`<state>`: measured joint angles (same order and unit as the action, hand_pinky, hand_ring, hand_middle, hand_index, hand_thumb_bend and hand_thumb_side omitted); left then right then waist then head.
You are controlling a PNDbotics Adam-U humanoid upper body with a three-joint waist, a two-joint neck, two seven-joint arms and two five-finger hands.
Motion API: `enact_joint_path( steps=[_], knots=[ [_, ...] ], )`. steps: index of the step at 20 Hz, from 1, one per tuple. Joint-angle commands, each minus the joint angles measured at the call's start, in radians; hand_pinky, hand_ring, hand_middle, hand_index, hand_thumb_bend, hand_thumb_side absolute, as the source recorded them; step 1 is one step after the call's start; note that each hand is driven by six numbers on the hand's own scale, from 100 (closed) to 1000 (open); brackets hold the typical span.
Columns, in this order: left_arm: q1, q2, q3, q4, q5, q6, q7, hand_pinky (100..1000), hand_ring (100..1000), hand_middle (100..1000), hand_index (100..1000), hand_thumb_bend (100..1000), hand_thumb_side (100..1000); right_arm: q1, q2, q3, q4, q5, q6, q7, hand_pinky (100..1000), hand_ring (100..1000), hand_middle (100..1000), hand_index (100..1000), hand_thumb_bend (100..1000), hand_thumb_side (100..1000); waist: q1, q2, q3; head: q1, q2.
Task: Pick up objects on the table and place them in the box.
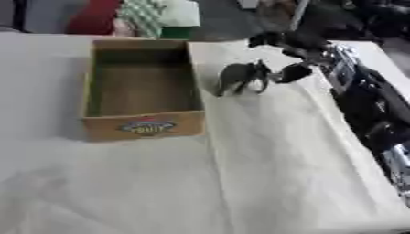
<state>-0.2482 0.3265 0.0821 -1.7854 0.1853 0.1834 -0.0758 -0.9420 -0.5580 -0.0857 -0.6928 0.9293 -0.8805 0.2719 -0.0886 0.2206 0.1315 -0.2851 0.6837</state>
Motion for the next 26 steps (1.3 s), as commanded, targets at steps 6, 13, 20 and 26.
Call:
enact_joint_path(
  steps=[6,13,20,26],
  knots=[
    [-0.010,0.023,-0.004,-0.010,-0.002,-0.001,-0.007,716,697,619,587,100,918,-0.038,0.000,-0.002,0.021,0.095,-0.011,-0.032,996,977,933,935,125,348,0.004,-0.021,0.004,-0.007,-0.004],
    [-0.010,0.022,-0.004,-0.010,-0.004,-0.001,-0.010,716,697,619,587,100,919,-0.052,0.024,-0.007,0.058,0.160,0.007,-0.072,995,976,930,935,121,363,0.006,-0.020,0.009,-0.010,-0.006],
    [-0.009,0.021,-0.007,-0.009,-0.005,-0.002,-0.014,716,698,619,586,100,919,-0.069,0.042,-0.017,0.097,0.219,0.035,-0.113,993,972,923,933,114,360,0.009,-0.020,0.017,-0.015,-0.003],
    [-0.009,0.020,-0.007,-0.009,-0.006,-0.002,-0.015,717,698,619,586,100,919,-0.070,0.048,-0.023,0.126,0.262,0.073,-0.164,994,971,921,933,117,367,0.010,-0.019,0.022,-0.017,-0.001]
  ],
)
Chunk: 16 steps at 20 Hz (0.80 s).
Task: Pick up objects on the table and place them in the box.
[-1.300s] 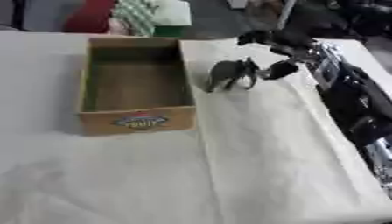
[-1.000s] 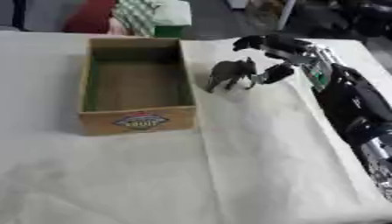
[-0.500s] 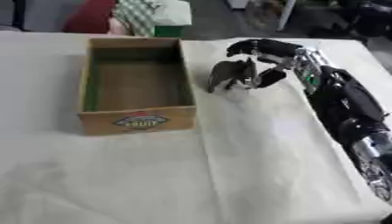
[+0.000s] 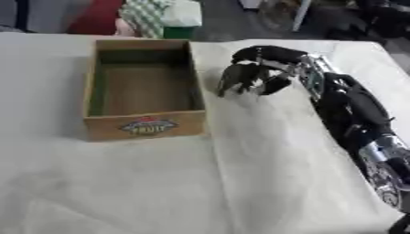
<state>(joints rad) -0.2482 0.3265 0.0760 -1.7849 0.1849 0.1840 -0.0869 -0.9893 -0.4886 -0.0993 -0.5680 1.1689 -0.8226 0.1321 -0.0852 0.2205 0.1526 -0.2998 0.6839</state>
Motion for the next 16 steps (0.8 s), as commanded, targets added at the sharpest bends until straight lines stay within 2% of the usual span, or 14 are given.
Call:
enact_joint_path(
  steps=[1,9,12,16],
  knots=[
    [-0.009,0.020,-0.001,-0.009,-0.005,-0.003,-0.004,717,698,619,586,100,919,-0.023,-0.022,-0.010,0.005,0.030,0.023,-0.034,994,971,921,933,122,363,0.007,-0.019,0.001,-0.003,-0.002],
    [-0.008,0.019,-0.001,-0.009,-0.006,-0.003,-0.006,717,699,619,586,100,920,-0.021,-0.023,-0.008,0.026,0.088,0.056,-0.092,992,967,917,925,150,366,0.009,-0.019,0.002,-0.004,0.000],
    [-0.008,0.019,-0.001,-0.008,-0.006,-0.003,-0.006,717,699,619,586,100,920,-0.020,-0.023,-0.005,0.027,0.114,0.067,-0.099,993,969,919,919,161,388,0.009,-0.019,0.002,-0.005,0.001],
    [-0.008,0.018,-0.001,-0.008,-0.006,-0.003,-0.007,718,699,619,586,100,920,-0.018,-0.021,-0.005,0.028,0.141,0.076,-0.109,992,967,918,889,171,374,0.009,-0.019,0.002,-0.005,0.001]
  ],
)
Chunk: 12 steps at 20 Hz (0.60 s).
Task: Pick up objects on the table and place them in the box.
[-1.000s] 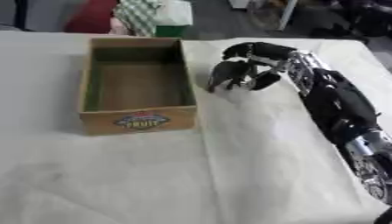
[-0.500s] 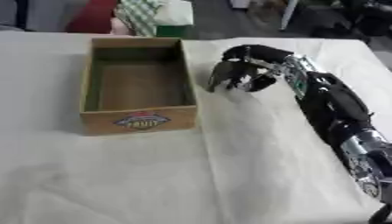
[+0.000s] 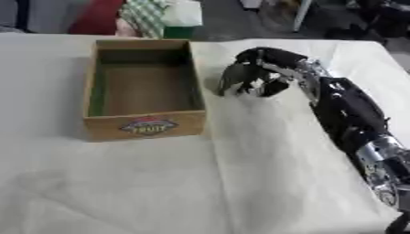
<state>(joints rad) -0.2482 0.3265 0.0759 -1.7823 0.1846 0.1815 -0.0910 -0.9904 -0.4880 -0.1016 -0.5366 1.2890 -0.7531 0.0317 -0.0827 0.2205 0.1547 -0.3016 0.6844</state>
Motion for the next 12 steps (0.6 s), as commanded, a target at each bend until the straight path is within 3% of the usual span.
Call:
enact_joint_path(
  steps=[1,6,12],
  knots=[
    [-0.008,0.018,-0.001,-0.011,-0.006,-0.001,-0.002,718,700,619,586,100,920,-0.017,-0.022,-0.003,-0.005,0.026,0.008,-0.013,990,963,914,863,170,368,0.006,-0.019,0.000,-0.003,0.001],
    [-0.009,0.018,-0.001,-0.011,-0.005,-0.001,-0.003,718,700,619,586,100,919,-0.016,-0.018,-0.005,-0.014,0.041,0.024,-0.054,985,952,901,750,146,379,0.007,-0.020,0.000,-0.003,0.001],
    [-0.010,0.018,-0.001,-0.011,-0.004,-0.001,-0.003,718,700,619,585,100,919,-0.014,-0.016,-0.004,-0.025,0.058,0.029,-0.123,970,933,874,510,110,365,0.007,-0.020,0.000,-0.003,0.000]
  ],
)
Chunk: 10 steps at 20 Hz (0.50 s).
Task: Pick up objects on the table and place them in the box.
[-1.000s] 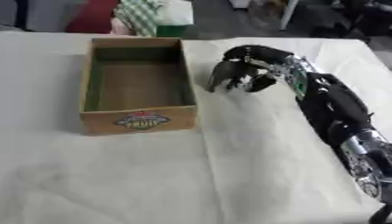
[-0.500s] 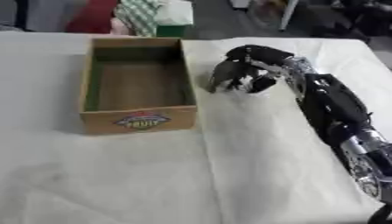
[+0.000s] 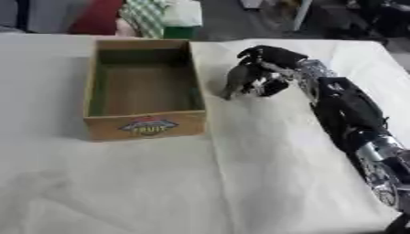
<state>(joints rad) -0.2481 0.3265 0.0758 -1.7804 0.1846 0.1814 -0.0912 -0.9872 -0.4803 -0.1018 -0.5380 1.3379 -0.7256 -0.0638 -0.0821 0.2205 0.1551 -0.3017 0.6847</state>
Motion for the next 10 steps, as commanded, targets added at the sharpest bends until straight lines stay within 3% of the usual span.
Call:
enact_joint_path(
  steps=[1,5,10],
  knots=[
    [-0.010,0.018,-0.001,-0.013,-0.004,-0.001,-0.003,718,700,619,585,100,919,-0.017,-0.023,-0.004,-0.024,0.011,0.001,-0.038,967,924,865,460,101,358,0.006,-0.020,0.000,-0.003,0.000],
    [-0.010,0.018,0.000,-0.013,-0.003,-0.001,-0.003,718,701,619,585,100,918,-0.014,-0.025,-0.005,-0.029,0.015,0.000,-0.082,954,876,819,351,100,330,0.007,-0.020,0.000,-0.002,-0.001],
    [-0.011,0.018,0.000,-0.014,-0.002,-0.001,-0.003,718,701,619,585,100,919,-0.015,-0.027,-0.003,-0.051,0.007,-0.014,-0.122,942,834,779,303,100,303,0.007,-0.021,-0.002,-0.001,-0.003]
  ],
)
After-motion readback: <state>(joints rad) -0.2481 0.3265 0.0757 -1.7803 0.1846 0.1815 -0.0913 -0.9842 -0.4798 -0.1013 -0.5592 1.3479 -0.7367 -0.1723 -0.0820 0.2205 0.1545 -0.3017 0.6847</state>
